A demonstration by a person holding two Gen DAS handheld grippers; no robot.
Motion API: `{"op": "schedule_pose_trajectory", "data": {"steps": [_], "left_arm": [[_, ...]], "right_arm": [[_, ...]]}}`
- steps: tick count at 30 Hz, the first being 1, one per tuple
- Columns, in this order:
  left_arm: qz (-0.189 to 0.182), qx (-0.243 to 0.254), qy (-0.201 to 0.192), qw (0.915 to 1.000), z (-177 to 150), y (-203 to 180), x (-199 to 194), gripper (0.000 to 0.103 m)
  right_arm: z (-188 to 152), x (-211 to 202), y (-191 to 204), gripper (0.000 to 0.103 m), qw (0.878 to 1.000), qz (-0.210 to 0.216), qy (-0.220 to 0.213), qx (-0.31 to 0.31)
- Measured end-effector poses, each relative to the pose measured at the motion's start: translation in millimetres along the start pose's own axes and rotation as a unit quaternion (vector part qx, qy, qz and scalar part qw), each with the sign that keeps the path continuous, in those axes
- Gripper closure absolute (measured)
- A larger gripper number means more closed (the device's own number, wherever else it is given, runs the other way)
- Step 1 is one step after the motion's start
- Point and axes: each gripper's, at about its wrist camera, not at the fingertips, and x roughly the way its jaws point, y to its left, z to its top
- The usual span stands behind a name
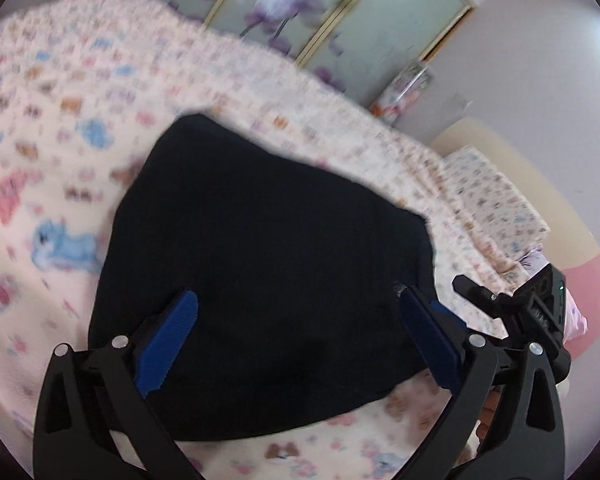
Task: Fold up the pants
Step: 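Release the trousers and open both tools, lifting them away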
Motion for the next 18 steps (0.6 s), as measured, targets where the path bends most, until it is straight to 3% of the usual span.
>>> {"op": "schedule_pose_trajectory", "data": {"steps": [3,6,11,14,16,18], "left_arm": [[-0.007,-0.021,0.006,0.9997,-1.7,15.0,13.3,0.002],[-0.007,-0.019,0.001,0.9998,1.2,22.2,22.2,0.002],[0.017,0.032,-0.020,0.9992,-8.7,8.5,16.0,0.002],[0.071,0.064,-0.041,0.9946,-15.8,-9.9,-1.6,0.002],[0.120,0.101,-0.072,0.9850,-25.6,-24.0,-21.8,0.002],[0.147,0.120,-0.090,0.9778,-33.8,-32.4,-38.5,0.002]], "right_arm": [[0.0,6.2,-11.2,0.033,1.000,0.008,-0.007,0.008],[-2.9,10.3,-4.4,0.033,1.000,-0.009,-0.011,-0.027],[-4.1,7.5,-11.1,0.033,0.999,0.012,-0.032,-0.021],[-10.1,-3.1,-12.2,0.032,0.998,0.029,-0.046,-0.017],[-14.4,-15.9,-7.2,0.029,0.998,0.006,-0.053,-0.018],[-19.0,-27.3,1.2,0.009,0.998,-0.021,-0.059,-0.031]]}}
